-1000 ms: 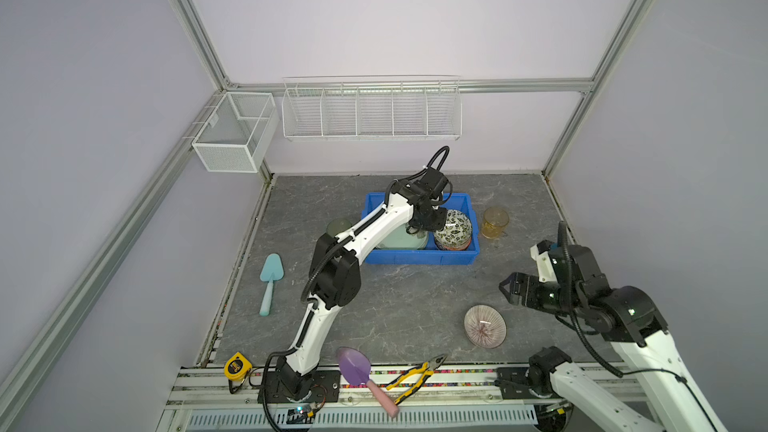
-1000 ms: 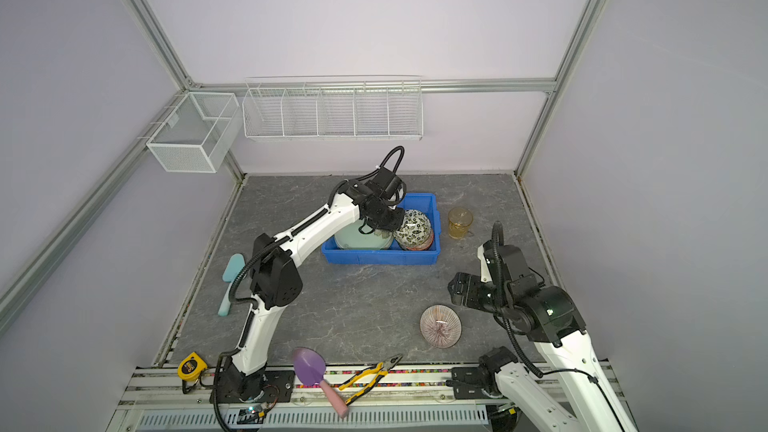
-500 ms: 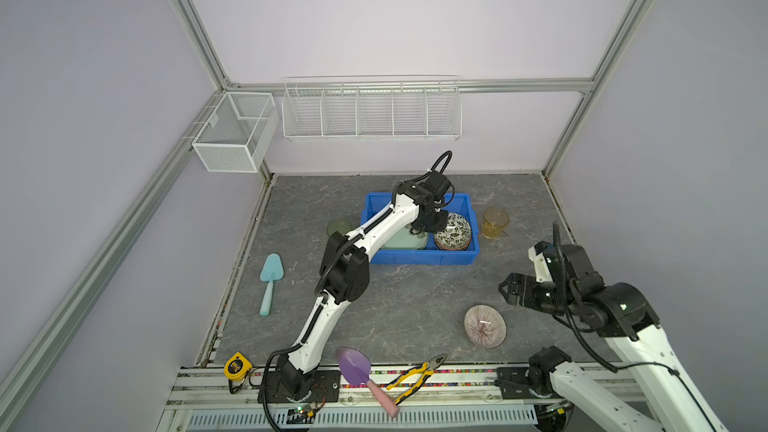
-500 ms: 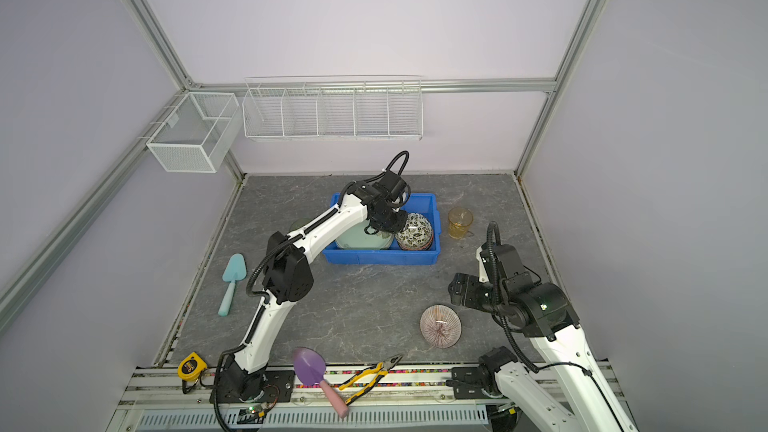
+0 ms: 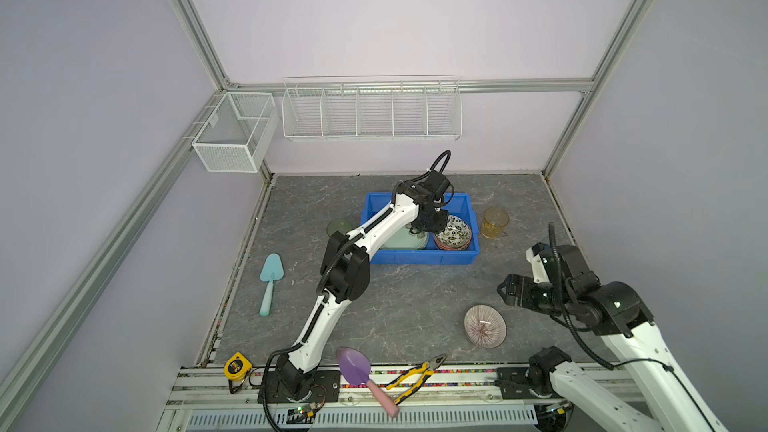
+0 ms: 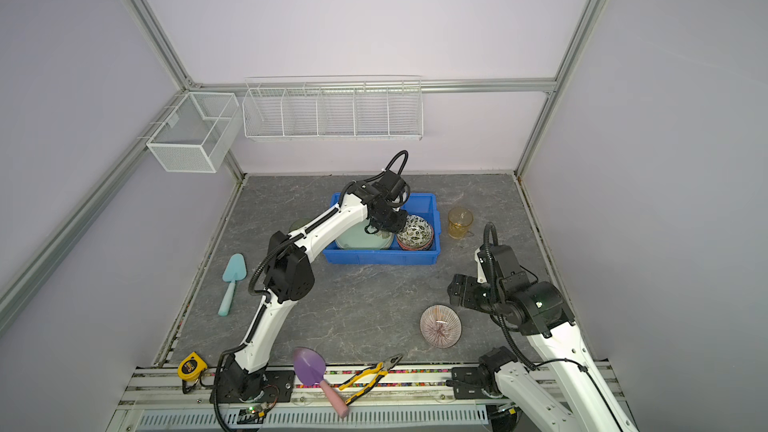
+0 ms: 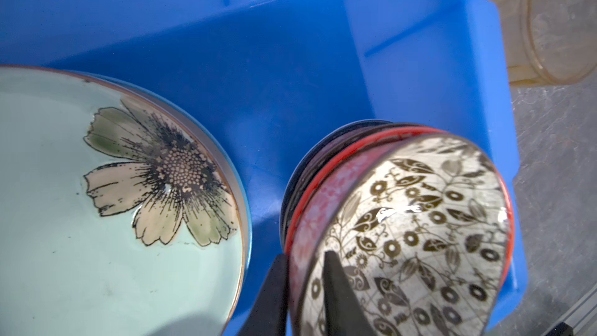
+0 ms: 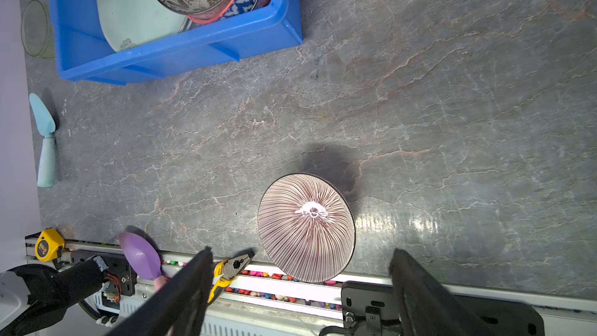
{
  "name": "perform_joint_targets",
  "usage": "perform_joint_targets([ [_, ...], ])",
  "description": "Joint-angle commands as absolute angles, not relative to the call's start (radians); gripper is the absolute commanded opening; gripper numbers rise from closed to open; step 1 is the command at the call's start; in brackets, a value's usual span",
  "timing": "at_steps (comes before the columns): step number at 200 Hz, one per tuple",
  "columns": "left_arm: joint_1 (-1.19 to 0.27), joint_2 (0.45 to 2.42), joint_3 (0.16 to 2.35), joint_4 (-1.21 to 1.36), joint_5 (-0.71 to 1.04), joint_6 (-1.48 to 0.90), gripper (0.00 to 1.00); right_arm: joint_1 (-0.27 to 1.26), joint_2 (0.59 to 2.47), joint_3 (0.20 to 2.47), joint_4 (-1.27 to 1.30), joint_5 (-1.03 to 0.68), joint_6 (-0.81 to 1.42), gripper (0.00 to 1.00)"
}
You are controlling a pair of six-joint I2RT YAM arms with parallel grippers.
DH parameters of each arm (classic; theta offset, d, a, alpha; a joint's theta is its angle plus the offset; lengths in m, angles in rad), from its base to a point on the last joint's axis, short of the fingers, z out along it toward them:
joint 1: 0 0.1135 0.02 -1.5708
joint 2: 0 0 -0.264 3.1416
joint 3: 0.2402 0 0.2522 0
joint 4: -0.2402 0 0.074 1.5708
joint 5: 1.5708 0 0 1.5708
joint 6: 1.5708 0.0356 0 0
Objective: Place the mixed dishes into the plastic bin
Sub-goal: 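Lower the pink-rimmed leaf bowl with the left gripper into the bin onto the orange bowl, then open the left gripper and raise it while the right gripper grips the purple-striped bowl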
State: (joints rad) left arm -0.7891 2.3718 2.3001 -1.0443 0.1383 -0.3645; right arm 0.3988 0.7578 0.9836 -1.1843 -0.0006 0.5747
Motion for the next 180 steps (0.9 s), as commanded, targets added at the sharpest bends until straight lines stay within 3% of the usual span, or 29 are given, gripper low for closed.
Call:
perform_joint_targets([
  [1, -0.789, 2.381, 2.331, -1.048, 0.167, -0.360, 0.31, 0.393, 0.762, 0.960, -1.171, -0.010, 0.566, 0.88],
  [57, -0.790, 2.369, 2.327, -1.051, 0.170, -0.357, 0.68, 0.394, 0.773, 0.947, -1.177, -0.017, 0.568, 0.88],
  [114, -0.789, 2.308, 2.315, -1.068, 0.142, -0.353, 0.93, 0.392, 0.807, 0.902, -1.177, -0.027, 0.575, 0.88],
  [137, -0.789, 2.261, 2.289, -1.066, 0.120, -0.350, 1.00, 0.392, 0.836, 0.849, -1.162, -0.051, 0.579, 0.88],
  [180, -0.790, 2.157, 2.204, -1.051, 0.089, -0.343, 0.98, 0.391, 0.844, 0.781, -1.128, -0.059, 0.594, 0.88],
])
